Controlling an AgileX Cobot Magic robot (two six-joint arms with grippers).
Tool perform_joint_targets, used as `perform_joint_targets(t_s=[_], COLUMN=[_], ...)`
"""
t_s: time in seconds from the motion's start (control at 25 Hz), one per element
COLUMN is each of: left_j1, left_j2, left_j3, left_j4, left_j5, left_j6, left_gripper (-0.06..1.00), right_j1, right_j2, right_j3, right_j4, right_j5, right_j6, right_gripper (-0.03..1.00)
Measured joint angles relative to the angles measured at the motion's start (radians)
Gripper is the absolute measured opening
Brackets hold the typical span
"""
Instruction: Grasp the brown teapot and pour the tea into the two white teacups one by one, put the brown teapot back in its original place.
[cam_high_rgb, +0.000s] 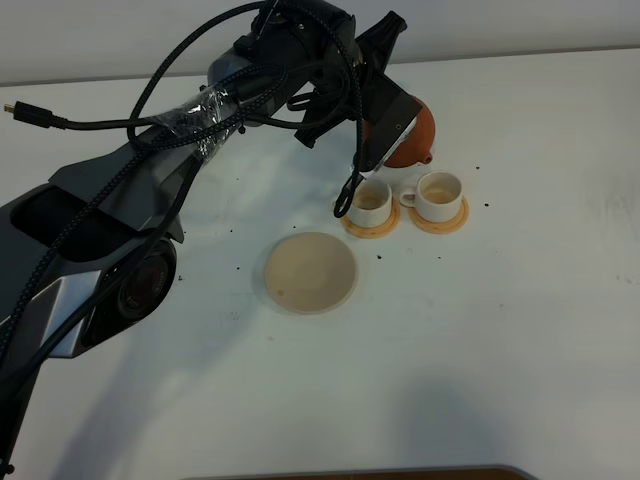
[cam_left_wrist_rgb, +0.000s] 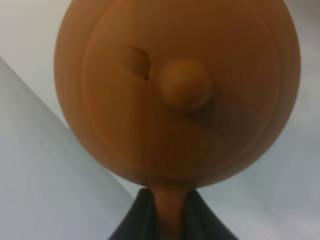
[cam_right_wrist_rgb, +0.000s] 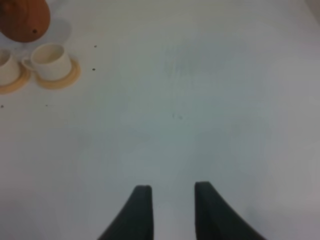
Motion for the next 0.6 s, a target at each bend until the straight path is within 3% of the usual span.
perform_joint_targets(t_s=[0.6], left_j1=[-0.023], left_j2=[0.008], left_j3=[0.000], left_j4=[0.003], left_j5=[-0.048], left_j6=[0.062], left_gripper=[0.14], right_j1=[0.000], right_j2=[0.000], right_j3=[0.000], right_j4=[0.000], right_j5=[0.000], right_j6=[0.000], right_gripper=[0.24])
